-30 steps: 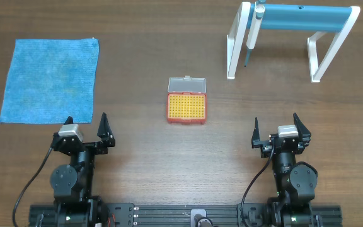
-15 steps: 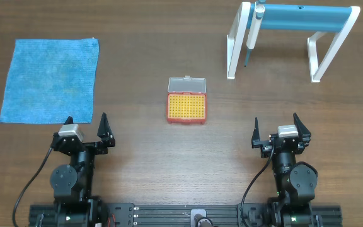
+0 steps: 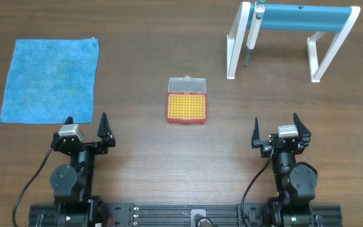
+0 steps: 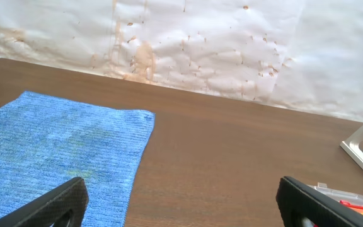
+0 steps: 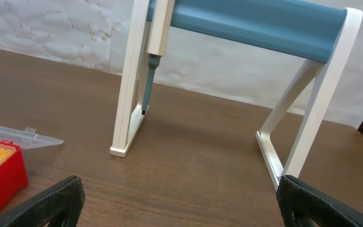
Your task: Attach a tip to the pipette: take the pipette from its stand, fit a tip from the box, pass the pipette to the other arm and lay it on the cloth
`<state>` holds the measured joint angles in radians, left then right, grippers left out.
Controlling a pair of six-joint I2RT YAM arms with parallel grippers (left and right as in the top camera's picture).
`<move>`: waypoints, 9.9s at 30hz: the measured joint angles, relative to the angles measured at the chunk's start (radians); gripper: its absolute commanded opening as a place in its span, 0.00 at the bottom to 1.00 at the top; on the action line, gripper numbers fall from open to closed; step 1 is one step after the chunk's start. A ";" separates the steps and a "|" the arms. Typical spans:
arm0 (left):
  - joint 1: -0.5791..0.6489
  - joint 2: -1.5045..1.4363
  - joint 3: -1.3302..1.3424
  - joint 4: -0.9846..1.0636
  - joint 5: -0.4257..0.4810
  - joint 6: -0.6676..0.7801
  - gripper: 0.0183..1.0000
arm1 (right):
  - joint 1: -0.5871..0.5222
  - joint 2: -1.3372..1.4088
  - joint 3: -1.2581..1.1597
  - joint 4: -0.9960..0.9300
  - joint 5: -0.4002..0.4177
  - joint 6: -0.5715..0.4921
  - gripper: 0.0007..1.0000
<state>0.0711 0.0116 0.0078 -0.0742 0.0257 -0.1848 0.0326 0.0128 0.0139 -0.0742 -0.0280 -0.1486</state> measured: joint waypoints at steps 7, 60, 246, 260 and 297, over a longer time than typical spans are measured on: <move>0.000 0.000 0.000 0.000 0.000 0.000 0.96 | 0.000 0.000 0.000 0.000 0.000 0.000 0.98; 0.000 -0.001 0.000 0.000 0.000 0.000 0.96 | -0.012 1.568 0.715 0.761 -0.082 0.306 0.95; 0.000 -0.001 0.000 0.000 0.000 0.000 0.96 | 0.488 1.625 0.387 1.297 -0.237 0.263 0.08; 0.000 -0.001 0.000 0.000 0.000 0.000 0.96 | 0.488 1.640 0.395 1.283 -0.237 0.255 0.08; 0.000 -0.001 0.000 0.000 0.000 0.000 0.96 | 0.488 1.688 0.405 1.310 -0.240 0.255 0.08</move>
<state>0.0711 0.0109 0.0078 -0.0746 0.0257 -0.1852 0.5201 1.7012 0.4191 1.2358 -0.2684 0.1066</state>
